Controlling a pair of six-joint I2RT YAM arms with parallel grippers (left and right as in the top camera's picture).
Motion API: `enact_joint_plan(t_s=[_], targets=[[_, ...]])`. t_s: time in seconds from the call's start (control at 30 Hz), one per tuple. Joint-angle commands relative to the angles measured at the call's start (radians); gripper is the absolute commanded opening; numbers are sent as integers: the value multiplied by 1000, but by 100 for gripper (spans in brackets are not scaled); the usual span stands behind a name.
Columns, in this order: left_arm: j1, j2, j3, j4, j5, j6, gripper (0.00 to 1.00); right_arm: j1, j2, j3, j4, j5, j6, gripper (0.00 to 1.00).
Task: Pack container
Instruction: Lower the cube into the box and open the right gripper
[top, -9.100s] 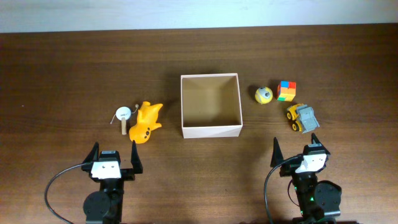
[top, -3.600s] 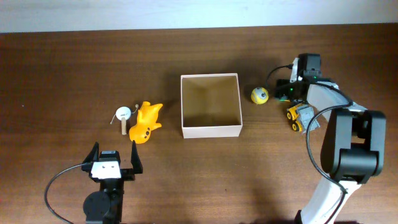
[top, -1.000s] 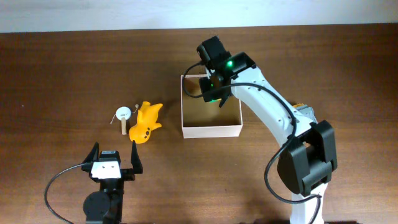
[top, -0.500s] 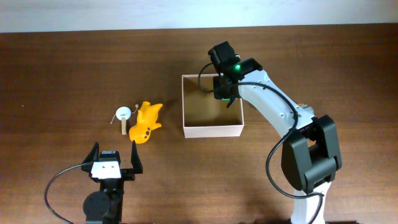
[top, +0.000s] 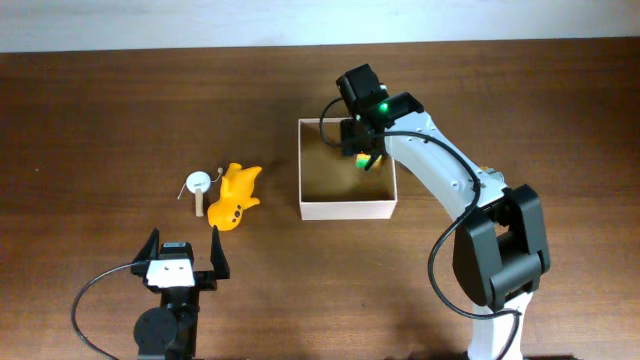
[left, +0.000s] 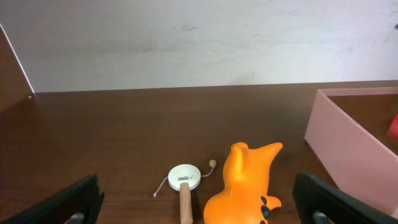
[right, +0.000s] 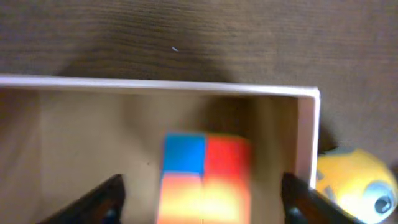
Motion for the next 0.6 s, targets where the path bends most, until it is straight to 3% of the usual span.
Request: enact_joint_plan(t_s=[0.0, 0.27, 0.33, 0.47, 0.57], targets=[[0, -8, -6, 0, 11, 15, 99, 0, 1, -5, 2, 23, -5, 80], [0, -8, -6, 0, 11, 15, 99, 8, 1, -5, 14, -79, -92, 77], [0, -8, -6, 0, 11, 15, 99, 16, 1, -5, 11, -142, -122, 66], [0, -8, -6, 0, 11, 15, 99, 40, 1, -5, -5, -191, -140, 35], [0, -8, -6, 0, 11, 15, 99, 63, 1, -5, -35, -216, -140, 20]])
